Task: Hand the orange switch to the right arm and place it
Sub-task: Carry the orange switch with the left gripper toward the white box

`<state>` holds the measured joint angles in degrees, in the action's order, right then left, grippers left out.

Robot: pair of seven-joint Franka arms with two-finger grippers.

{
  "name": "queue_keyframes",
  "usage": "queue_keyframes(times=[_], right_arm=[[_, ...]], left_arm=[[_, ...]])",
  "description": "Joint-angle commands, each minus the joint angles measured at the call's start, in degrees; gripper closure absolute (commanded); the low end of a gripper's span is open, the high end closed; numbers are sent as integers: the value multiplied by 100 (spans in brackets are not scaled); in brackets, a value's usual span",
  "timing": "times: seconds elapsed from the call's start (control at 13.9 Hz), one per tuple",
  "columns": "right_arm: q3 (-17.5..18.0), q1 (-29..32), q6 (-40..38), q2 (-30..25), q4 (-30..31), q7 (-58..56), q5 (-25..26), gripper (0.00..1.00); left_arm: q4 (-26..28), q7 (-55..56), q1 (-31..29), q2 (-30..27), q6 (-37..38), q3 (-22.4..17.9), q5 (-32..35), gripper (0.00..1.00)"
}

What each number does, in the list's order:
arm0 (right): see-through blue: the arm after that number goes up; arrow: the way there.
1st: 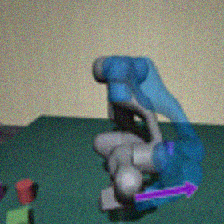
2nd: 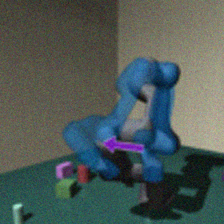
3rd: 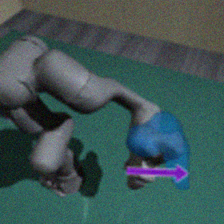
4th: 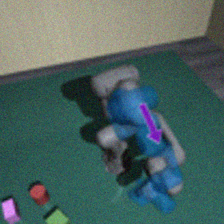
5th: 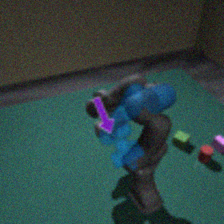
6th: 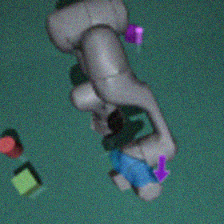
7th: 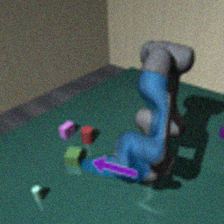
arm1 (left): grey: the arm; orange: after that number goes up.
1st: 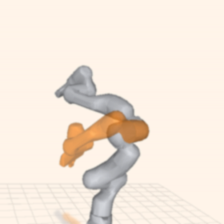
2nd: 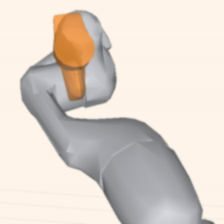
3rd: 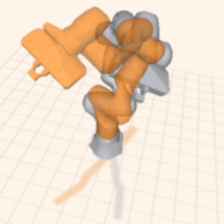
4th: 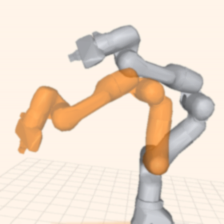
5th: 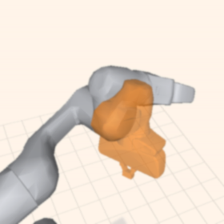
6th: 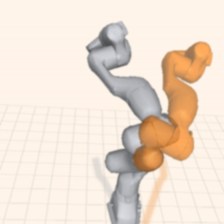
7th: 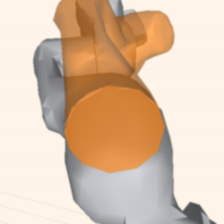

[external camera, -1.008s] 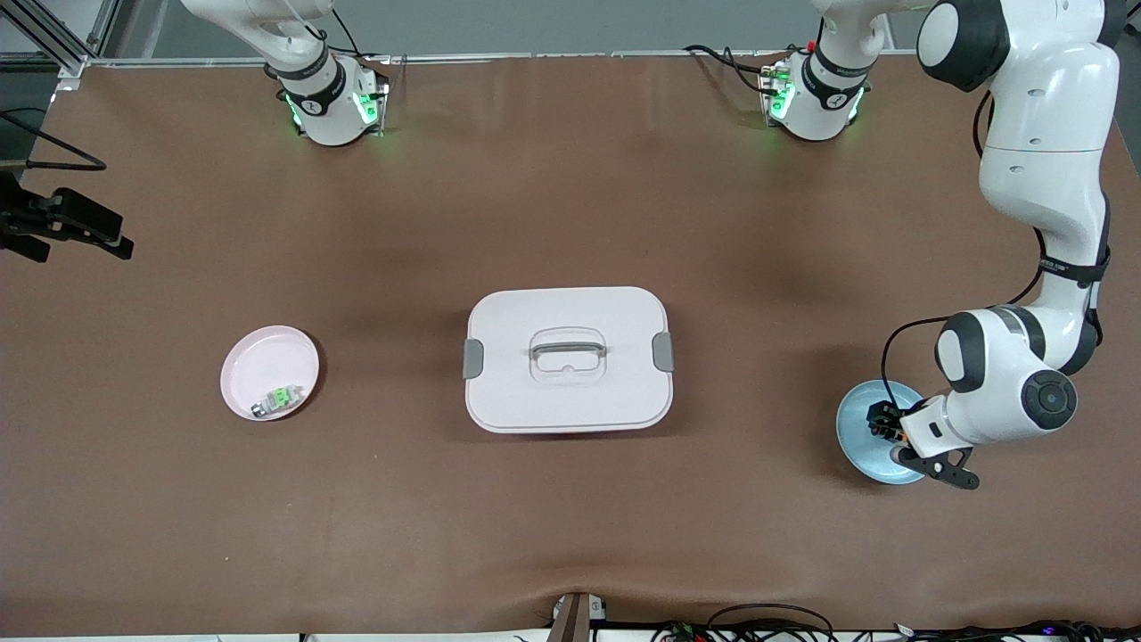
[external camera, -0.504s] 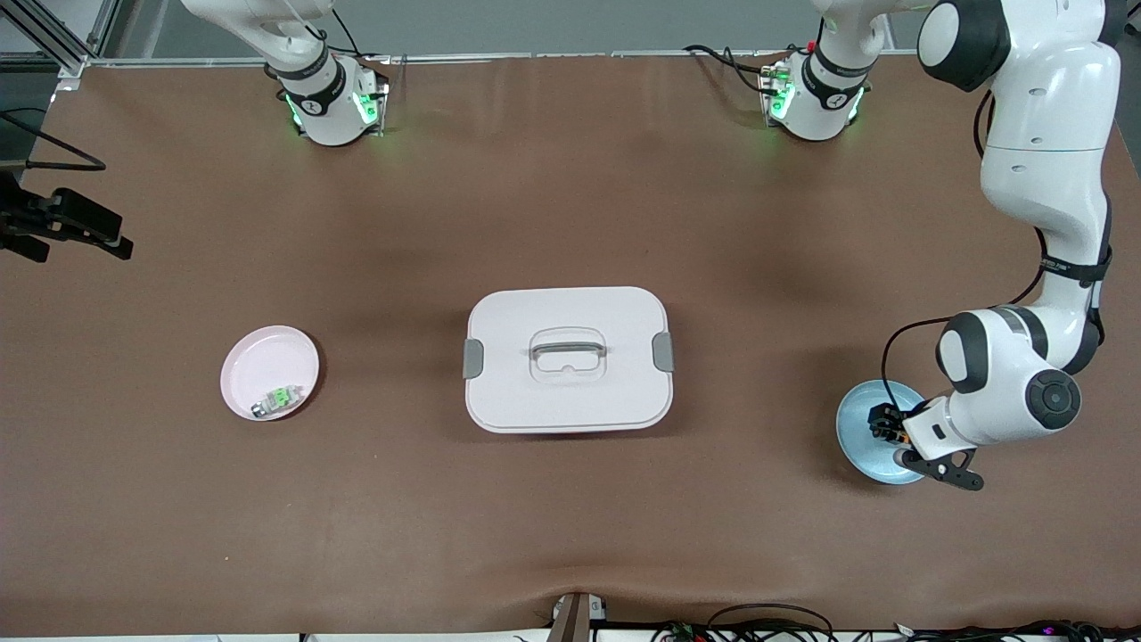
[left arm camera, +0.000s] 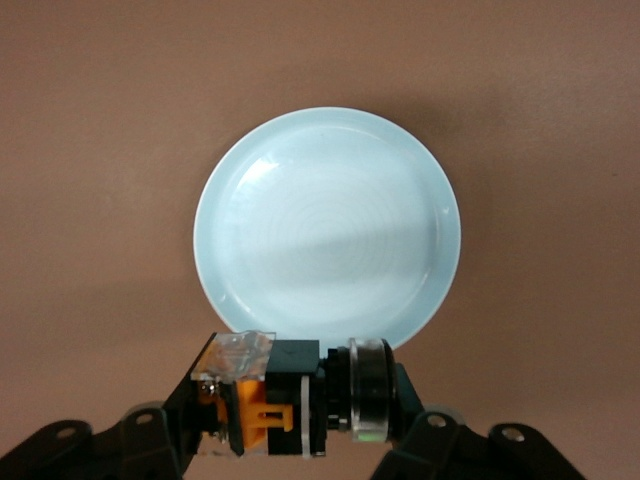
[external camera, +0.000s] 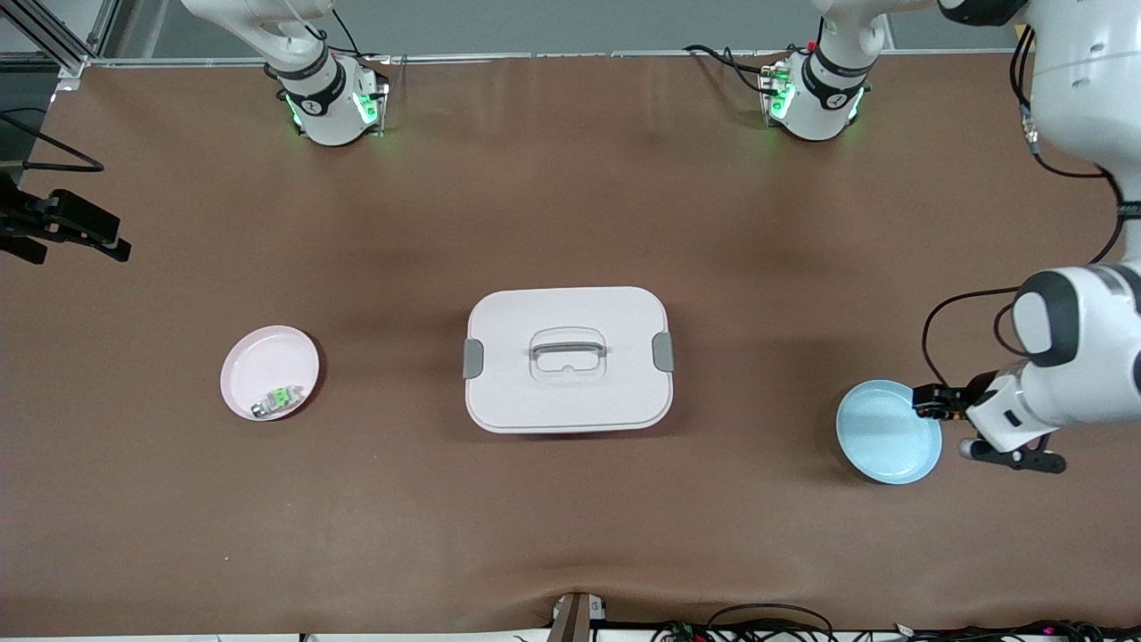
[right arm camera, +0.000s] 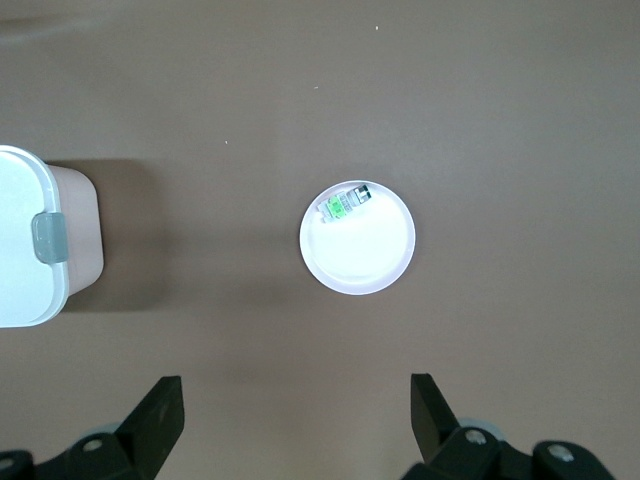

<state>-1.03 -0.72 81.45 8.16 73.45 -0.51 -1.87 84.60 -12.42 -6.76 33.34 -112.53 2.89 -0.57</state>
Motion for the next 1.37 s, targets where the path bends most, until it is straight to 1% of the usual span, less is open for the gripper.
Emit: queue_keyframes(times=[0.0,0.36,0.5,0.65,0.86,1.01,1.3], right_arm=[[-11,19,37,-68,55,-36,-7,0],[-11,-33,64,-68,29,25,99,0],[-11,10,142,-60,38,16,47,0],[-20,19,186,-60,38,8,20,0],[-20,19,467,-68,38,-1,90,0],[-28,28,407,-86,21,-27,90,0],[-20,19,398,-77,12,-45,64,0]], left_arm=[[127,702,-45,-309,205,53,-223,82],[127,2486,51,-722,538,80,-513,82],[118,3486,140,-854,609,88,-767,82],[126,4437,122,-1004,610,316,-927,82],[126,5500,122,-1215,610,589,-1233,82],[118,6336,122,-1277,610,843,-1444,82],[65,7575,131,-1391,592,1257,-2138,82]])
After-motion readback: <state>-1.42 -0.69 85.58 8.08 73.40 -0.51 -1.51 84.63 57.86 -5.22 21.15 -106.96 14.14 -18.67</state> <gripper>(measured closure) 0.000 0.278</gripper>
